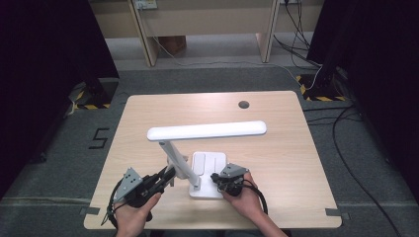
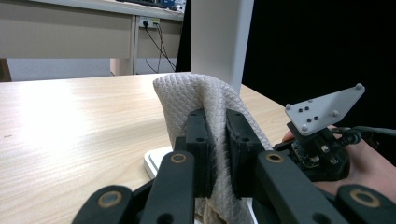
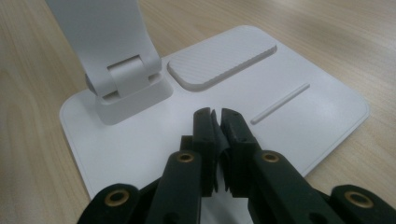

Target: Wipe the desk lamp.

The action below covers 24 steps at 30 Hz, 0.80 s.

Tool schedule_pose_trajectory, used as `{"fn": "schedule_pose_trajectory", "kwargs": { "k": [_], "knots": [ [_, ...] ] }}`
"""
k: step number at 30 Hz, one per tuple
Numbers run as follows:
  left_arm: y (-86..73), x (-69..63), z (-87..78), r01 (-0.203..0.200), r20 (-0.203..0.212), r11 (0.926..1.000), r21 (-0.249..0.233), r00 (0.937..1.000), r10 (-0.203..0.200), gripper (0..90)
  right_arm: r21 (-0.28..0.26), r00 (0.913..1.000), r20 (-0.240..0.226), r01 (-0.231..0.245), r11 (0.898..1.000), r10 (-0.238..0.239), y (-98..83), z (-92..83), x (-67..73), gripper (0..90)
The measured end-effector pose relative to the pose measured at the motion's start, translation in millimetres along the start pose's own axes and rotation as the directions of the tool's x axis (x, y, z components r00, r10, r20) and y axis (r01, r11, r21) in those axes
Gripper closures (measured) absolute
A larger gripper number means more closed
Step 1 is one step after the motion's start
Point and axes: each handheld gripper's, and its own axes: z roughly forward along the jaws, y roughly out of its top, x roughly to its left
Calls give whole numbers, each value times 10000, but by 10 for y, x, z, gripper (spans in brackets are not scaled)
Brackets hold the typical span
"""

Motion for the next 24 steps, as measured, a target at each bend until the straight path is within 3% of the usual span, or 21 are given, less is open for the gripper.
{"fn": "schedule_pose_trajectory", "kwargs": {
  "k": [24],
  "knots": [
    [-170, 13, 80, 129, 53, 9980, 620, 9999, -132, 811, 22, 10000, 14, -70, 10000, 70, 0, -2, 1, 851]
  ]
}}
